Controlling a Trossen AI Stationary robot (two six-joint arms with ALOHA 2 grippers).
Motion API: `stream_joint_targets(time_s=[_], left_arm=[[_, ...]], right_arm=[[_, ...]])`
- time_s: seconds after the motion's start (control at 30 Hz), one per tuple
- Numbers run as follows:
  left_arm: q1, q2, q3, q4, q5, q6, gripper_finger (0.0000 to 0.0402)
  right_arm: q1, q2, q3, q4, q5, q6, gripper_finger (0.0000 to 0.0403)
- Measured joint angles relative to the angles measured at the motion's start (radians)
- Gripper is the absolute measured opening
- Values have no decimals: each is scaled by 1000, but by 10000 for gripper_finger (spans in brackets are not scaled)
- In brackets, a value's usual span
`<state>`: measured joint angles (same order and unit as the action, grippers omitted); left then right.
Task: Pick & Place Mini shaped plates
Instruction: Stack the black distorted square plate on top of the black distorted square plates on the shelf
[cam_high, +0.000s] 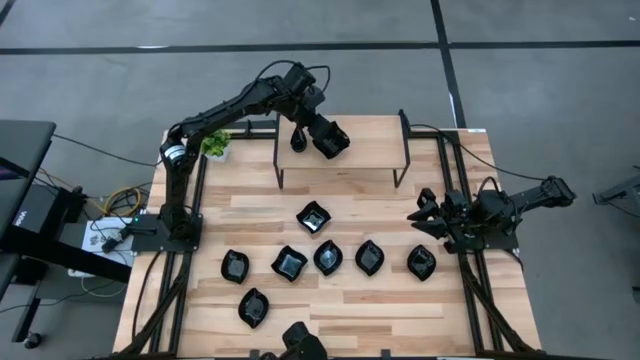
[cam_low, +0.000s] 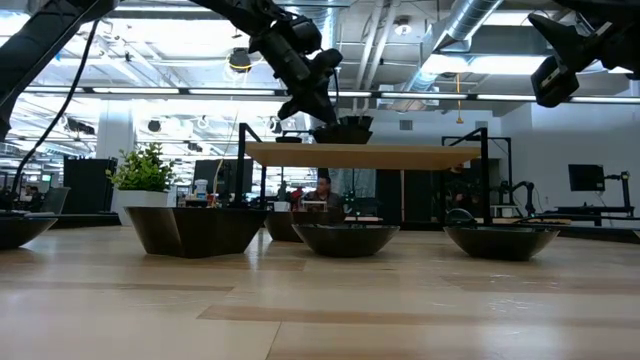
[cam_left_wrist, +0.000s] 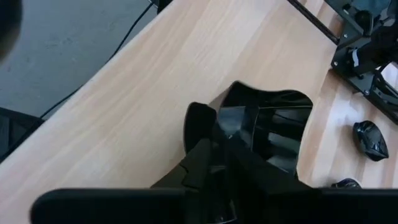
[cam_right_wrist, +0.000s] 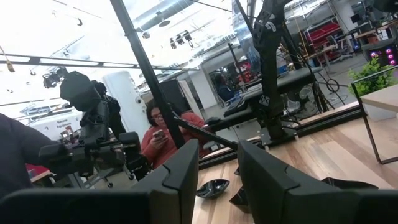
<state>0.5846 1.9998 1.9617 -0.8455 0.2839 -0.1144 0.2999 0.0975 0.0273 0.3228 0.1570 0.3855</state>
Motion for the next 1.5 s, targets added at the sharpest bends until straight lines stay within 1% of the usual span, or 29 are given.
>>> stream_joint_targets(time_s=[0.2,0.33,0.43,0.53,0.6,0.67,0.8,0.93,1.07,1.23,1.4,1.5], left_arm=[[4,-32,0,0,-3,-27,81],[7,-81,0,1,-3,-31,89],[-5,-127,0,-5,-3,-74,90],[-51,-187,0,-50,2,-69,90],[-98,-229,-4,-90,5,-23,90],[-152,-284,-40,-98,6,43,90],[-258,-420,-184,-94,6,111,90],[-338,-582,-394,-57,12,95,90],[-391,-765,-646,126,17,-33,90],[-426,-971,-937,385,16,-204,90],[-436,-1124,-1151,523,16,-277,90],[-436,-1192,-1239,543,-8,-290,90]], right_arm=[[0,0,0,-1,0,0,108],[0,0,0,-1,-1,0,108],[0,0,0,-1,-1,0,108],[0,0,0,-1,-2,0,108],[0,0,0,-1,-2,0,108],[0,0,0,-1,-2,0,108],[0,0,0,3,-2,8,108],[0,0,0,9,-2,91,108],[0,0,0,14,-1,174,108],[0,0,0,26,9,216,108],[-1,0,0,80,113,214,108],[-2,0,1,120,121,184,108]])
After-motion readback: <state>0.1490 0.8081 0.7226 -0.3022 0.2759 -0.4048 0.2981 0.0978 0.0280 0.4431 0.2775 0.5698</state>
